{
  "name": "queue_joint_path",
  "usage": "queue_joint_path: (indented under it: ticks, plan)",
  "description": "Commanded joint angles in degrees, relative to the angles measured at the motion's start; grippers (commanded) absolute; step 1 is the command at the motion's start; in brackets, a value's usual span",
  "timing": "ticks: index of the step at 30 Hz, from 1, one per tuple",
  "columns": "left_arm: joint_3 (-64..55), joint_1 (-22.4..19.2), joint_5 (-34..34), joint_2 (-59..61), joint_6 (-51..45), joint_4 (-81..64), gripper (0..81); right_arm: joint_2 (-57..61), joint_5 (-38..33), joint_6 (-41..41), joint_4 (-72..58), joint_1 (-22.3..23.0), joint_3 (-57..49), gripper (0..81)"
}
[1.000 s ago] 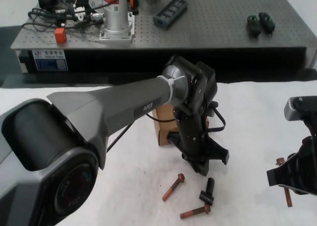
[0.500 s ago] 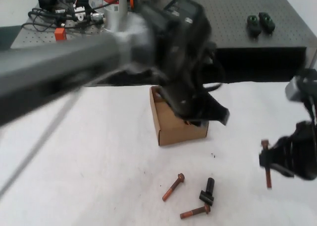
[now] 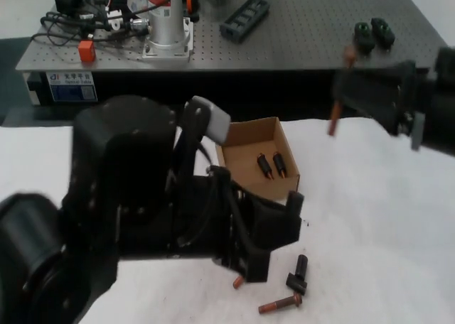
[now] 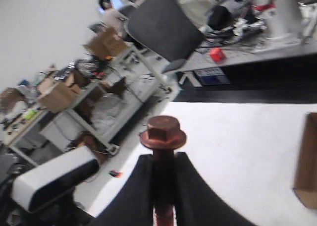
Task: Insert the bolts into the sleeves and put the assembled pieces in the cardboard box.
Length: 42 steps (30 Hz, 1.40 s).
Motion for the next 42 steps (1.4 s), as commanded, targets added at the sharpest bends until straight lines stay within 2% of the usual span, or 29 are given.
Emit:
queue_joint_path:
  ticks: [1,7,30,36,38,40,41,42]
  plan:
    - [3.2,0.04,7.84,-3.04,-5.21,-11.3,0.6,2.21,-2.34,4.86,-7.38,3.36,-0.13,4.7]
    - [3.2,0.04,5.0,-3.03,-6.1,-14.1,0.6,3.03,-2.23,4.38,-5.94,6.84,-0.13,4.7]
    - [3.2,0.04,-2.39,-3.03,-6.09,-15.14,0.6,3.03,-0.96,1.87,-0.06,6.91,-0.13,4.7]
    - [3.2,0.04,-1.86,-3.03,-5.12,-15.14,0.6,3.03,-4.78,1.87,2.91,6.91,-0.13,1.7]
    - [3.2,0.04,-1.86,-3.03,-4.69,-15.14,0.6,3.03,-6.46,0.61,2.9,6.91,-0.13,14.6]
    - [3.2,0.04,-1.39,-3.03,-4.32,-15.14,0.6,3.03,-6.68,0.49,2.9,6.91,-0.13,33.6]
    - [3.2,0.04,-0.71,-3.03,-3.69,-15.14,0.6,3.03,-6.81,0.49,2.9,6.91,-0.13,39.9]
    - [3.2,0.04,-0.52,-3.03,-3.03,-15.14,0.6,3.03,-6.81,0.49,2.9,6.91,-0.13,41.3]
